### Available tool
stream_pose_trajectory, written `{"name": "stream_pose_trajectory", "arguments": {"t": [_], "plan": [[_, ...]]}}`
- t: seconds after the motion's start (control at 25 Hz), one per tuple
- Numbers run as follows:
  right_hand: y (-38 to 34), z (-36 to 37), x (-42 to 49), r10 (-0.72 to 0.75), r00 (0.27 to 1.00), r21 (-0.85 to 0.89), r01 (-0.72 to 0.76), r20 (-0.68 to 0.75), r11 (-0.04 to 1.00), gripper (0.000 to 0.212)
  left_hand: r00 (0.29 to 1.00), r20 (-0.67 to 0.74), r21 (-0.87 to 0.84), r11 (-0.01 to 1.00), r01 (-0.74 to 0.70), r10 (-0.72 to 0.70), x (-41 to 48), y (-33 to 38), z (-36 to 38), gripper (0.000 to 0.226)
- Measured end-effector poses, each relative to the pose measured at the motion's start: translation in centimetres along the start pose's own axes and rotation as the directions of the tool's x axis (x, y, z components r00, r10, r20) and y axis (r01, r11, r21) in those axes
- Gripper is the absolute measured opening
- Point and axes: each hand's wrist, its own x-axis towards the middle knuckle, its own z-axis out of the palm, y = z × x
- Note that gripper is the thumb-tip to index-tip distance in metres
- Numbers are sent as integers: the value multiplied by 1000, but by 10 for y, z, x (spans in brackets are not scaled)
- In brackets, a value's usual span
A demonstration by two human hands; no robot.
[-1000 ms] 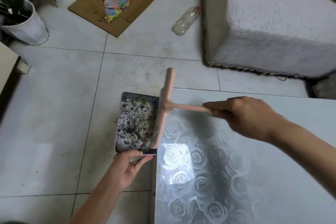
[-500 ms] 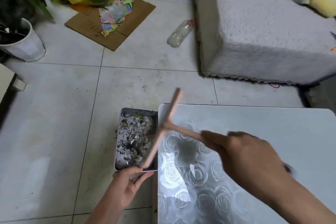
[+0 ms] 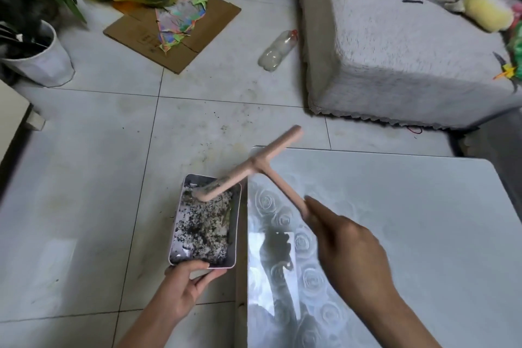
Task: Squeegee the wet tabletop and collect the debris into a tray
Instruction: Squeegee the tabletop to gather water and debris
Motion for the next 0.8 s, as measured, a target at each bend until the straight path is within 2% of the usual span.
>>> {"name": "stream_pose_trajectory", "arguments": {"t": [0.16, 0.24, 0.28, 0.4, 0.56, 0.68, 0.8], "plan": [[27, -15, -65, 148, 982, 63, -156, 113, 986, 32, 1000, 18, -23, 999, 26, -26, -20, -8, -34, 39], [34, -16, -83, 204, 965, 76, -219, 163, 973, 31, 999, 42, -10, 999, 34, -34, -30, -8, -42, 26], [22, -19, -103, 178, 964, 92, -199, 197, 976, 31, 999, 32, -2, 1000, 12, -12, -54, -5, -58, 20], [8, -26, -121, 130, 972, 145, -160, 194, 976, 32, 1000, 9, 14, 1000, 15, -15, -87, 1, -77, 24], [-64, -59, -186, -36, 976, 215, -12, 216, 976, 30, 999, 23, 99, 995, 29, -31, -204, 27, -148, 20], [-117, -70, -222, -151, 956, 242, 89, 252, 966, 29, 1000, 10, 210, 978, 11, -13, -274, 50, -200, 26], [-161, -72, -247, -258, 921, 282, 175, 292, 943, 30, 998, -47, 217, 975, -36, 48, -324, 69, -250, 29]]}}
